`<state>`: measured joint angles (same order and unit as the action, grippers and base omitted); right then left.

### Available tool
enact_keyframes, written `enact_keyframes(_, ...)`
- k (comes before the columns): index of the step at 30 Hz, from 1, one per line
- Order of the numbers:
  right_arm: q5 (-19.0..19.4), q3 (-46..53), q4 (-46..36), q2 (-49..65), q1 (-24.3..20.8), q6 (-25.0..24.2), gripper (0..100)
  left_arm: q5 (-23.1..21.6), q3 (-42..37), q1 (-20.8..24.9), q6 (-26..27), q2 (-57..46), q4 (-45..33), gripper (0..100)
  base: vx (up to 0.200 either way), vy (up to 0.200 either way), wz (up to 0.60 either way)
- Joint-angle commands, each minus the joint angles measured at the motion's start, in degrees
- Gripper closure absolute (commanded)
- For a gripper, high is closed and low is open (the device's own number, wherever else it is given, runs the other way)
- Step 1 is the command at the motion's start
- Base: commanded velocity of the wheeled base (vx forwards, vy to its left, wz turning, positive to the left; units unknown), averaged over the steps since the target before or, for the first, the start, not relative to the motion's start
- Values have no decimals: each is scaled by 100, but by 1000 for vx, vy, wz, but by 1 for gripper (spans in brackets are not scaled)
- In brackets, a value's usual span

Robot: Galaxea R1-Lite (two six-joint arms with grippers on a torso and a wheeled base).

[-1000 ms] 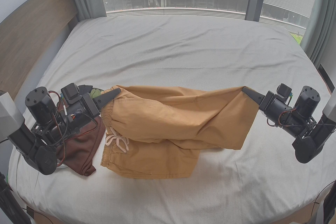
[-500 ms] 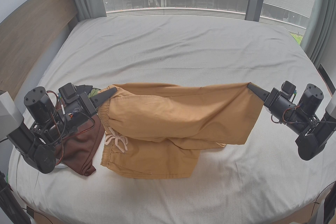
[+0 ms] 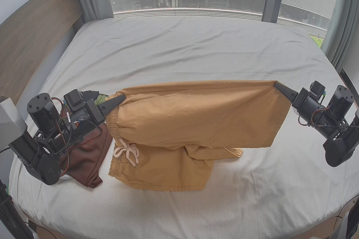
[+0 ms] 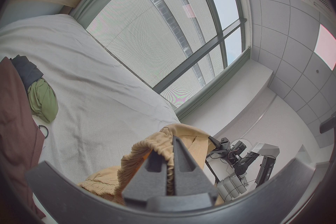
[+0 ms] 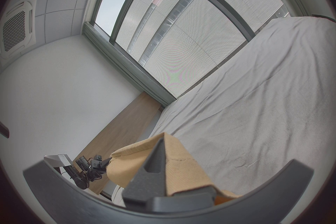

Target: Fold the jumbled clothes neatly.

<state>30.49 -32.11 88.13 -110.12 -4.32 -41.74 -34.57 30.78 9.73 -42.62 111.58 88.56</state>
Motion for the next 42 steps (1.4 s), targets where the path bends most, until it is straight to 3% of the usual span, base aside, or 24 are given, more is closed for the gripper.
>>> enact_keyframes(1, 80, -6, 3, 61, 142, -1, 100, 3, 33, -6, -1, 118, 3, 100, 0, 0, 0)
enact_keyframes(11, 203, -6, -24, 184, 379, -1, 100, 12, 68, 82, -1, 250, 12, 100, 0, 0, 0)
enact_keyframes(32, 186, 47, -6, 17, 150, 26, 100, 82, 323, -76, 307, 233, 12, 100, 0, 0, 0)
enact_keyframes(42, 177, -858, 3, -977, -52, 34, 100, 689, 833, -120, 263, 531, 3, 100, 0, 0, 0)
